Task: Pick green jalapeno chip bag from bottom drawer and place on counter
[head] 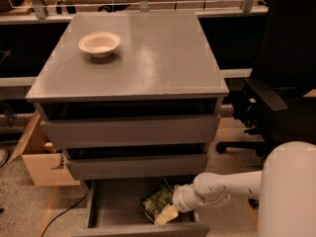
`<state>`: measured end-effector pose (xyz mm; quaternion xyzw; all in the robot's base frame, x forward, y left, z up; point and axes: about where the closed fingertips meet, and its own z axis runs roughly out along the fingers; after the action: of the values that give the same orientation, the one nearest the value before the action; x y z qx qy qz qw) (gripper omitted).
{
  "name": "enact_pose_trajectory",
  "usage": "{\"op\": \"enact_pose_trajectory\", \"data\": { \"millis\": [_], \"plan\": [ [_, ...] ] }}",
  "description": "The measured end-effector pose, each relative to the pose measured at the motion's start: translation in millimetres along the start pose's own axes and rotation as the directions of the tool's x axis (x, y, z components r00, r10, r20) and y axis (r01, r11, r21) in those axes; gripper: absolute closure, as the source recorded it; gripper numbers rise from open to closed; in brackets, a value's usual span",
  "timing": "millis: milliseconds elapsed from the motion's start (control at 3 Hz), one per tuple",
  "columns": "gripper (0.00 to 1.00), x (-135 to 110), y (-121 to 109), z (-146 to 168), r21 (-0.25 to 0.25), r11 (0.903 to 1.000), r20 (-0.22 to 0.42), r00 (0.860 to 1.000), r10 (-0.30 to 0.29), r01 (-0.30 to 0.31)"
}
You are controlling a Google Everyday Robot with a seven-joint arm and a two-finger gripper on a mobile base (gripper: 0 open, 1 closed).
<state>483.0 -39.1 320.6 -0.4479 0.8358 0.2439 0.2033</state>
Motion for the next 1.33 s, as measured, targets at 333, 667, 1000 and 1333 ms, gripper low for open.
{"op": "enact_pose_trajectory", "data": {
  "millis": [333,667,1000,1333],
  "plan": [
    [0.0,4.8,-29.5,34.0,0.031,0.9995,0.036,0.999,-0.009,0.008],
    [0.0,7.3,-62.1,75.1,0.058,0.9983,0.088,0.996,-0.008,0.003],
    [0.0,9.3,-78.3,96.9,0.077,0.9971,0.106,0.994,-0.006,-0.002],
    [0.0,17.2,-88.8,115.6,0.091,0.9958,0.094,0.996,0.004,-0.012]
  ]
}}
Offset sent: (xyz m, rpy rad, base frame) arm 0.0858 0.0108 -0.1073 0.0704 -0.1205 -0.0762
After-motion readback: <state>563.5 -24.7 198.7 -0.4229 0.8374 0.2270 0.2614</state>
